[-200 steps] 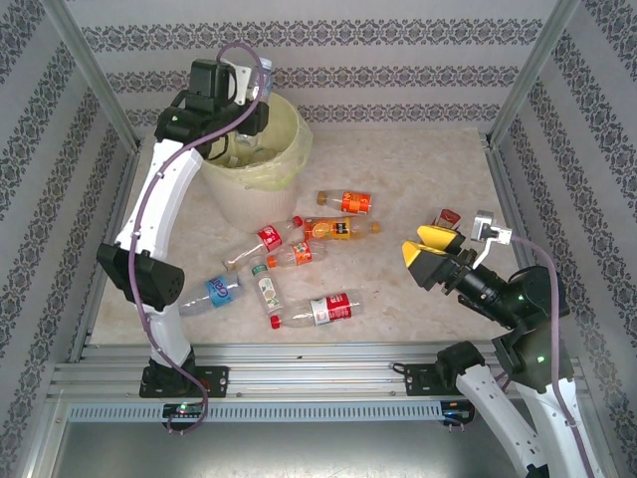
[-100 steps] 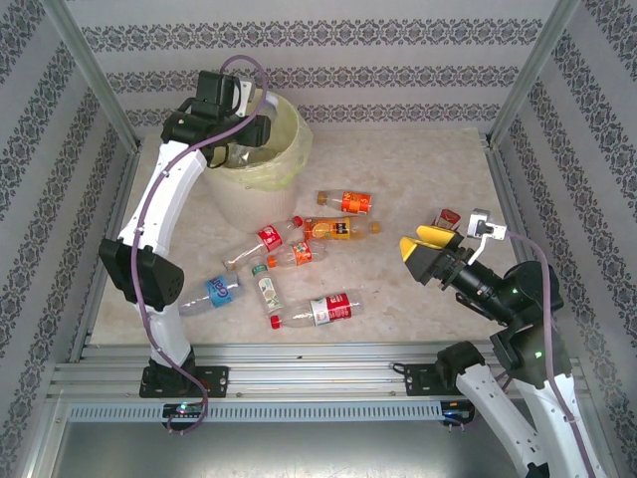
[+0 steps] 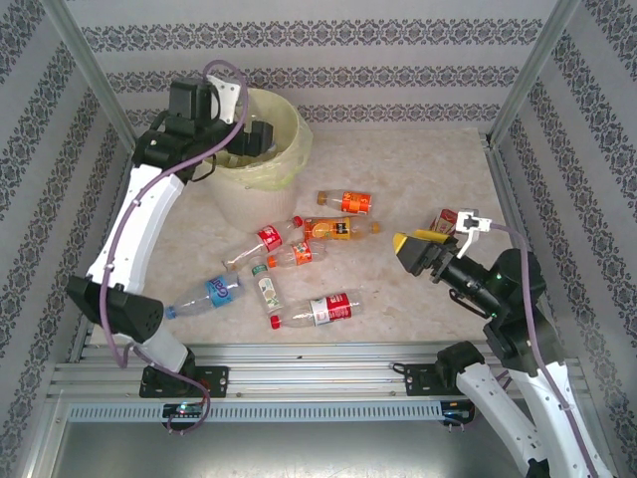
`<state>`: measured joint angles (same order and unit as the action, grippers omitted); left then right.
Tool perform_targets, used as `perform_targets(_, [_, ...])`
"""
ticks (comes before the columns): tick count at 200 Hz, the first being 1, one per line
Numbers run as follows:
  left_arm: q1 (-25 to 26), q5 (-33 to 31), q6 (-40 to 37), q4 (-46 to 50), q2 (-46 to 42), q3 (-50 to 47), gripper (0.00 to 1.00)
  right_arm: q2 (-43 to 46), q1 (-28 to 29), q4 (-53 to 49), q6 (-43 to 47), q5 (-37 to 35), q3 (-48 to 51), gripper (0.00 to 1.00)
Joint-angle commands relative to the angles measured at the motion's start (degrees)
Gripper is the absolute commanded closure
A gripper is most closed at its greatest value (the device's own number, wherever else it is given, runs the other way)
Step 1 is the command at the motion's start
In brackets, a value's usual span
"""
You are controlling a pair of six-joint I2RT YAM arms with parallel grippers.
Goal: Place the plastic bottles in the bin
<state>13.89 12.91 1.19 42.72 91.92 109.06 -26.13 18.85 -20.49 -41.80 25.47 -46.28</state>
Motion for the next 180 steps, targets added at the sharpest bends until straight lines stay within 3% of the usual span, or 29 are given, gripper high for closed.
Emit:
perform_targets(1, [1.2,7.2,-5.1,-3.4,-5.4,-5.1,0.0,-0.2,-0.2,-1.2,0.0,-0.9,1.3,0.02])
perform_targets(38, [3.8,14.0,-8.0,-2.4,-13.4,-14.4,0.0,0.0,-0.3,-2.1,2.1,2.0,2.2,0.02])
perform_targets(59, [6.5,14.7,-8.9,-1.8,-16.2,-19.0,0.0,0.5,-0.3,-2.1,3.4,5.3,2.2,0.02])
perform_targets(110, [16.9,6.5,-11.0,2.6,-15.9,-25.0,0.0,1.4,-0.3,-6.7,6.2,8.5,1.5,0.02])
perform_targets(140, [21.1,2.8,-12.5,5.8,-12.0,-25.5,0.0,2.0,-0.3,-8.2,6.5,8.6,1.3,0.02])
perform_targets(180, [24.6,-1.1,-13.5,7.5,-4.4,-24.5,0.09,2.3,-0.3,-8.4,6.6,7.8,1.5,0.02])
